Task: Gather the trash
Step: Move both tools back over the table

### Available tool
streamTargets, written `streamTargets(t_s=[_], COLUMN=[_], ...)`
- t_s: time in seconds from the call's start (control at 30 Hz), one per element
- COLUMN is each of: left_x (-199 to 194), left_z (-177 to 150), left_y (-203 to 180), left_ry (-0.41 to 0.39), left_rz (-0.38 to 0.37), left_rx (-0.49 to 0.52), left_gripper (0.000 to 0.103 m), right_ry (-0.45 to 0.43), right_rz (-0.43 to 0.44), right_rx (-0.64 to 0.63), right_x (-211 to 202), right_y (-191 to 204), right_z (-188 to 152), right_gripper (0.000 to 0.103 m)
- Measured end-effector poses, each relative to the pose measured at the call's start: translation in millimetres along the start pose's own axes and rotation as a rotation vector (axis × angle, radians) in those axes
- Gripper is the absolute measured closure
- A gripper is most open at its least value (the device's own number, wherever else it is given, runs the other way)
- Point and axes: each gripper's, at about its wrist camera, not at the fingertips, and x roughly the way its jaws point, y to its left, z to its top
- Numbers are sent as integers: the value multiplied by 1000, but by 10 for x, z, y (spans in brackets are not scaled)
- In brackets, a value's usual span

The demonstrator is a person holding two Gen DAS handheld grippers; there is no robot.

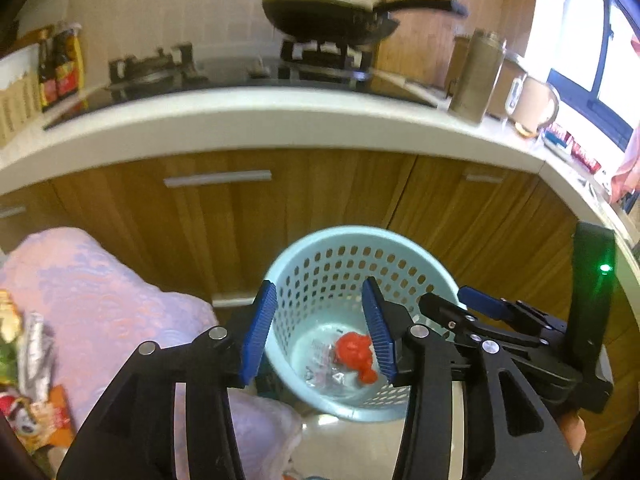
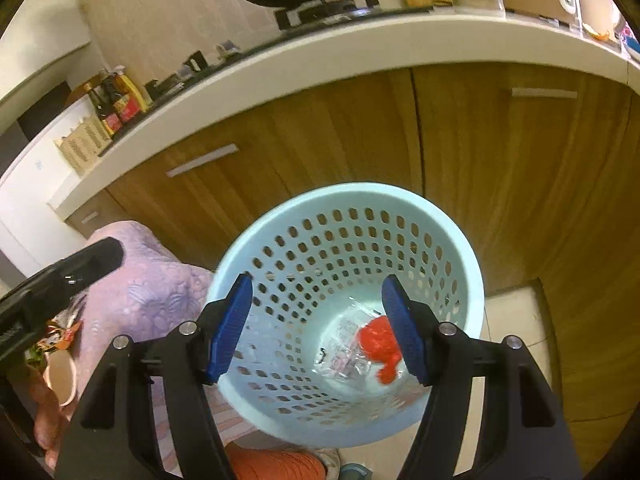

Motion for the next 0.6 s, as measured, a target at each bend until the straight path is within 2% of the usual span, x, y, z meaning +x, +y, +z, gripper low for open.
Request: streamTargets(t_s=[0.17,0.27,0.43,0.6], left_x=[-607,-1009,-1644,-2195], left_z=[-73,-186,-449,-713], left_y=[77,209,653,1192], left_ry=[-92,-143,-217,-268], left_rz=[18,45,123,262], left_rx=[-16,-40,-115,-177], left_gripper=[53,52,50,41], right_ry=[-43,-69,-77,-42], right_rz=[52,97,175,251], right_rx=[-64,-132,-250,-366], right_x=[-267,-426,-521,-470], right_y=[310,626,1195,1775], right_z=[2,-32,-189,-471], right_gripper=[39,39,39,39])
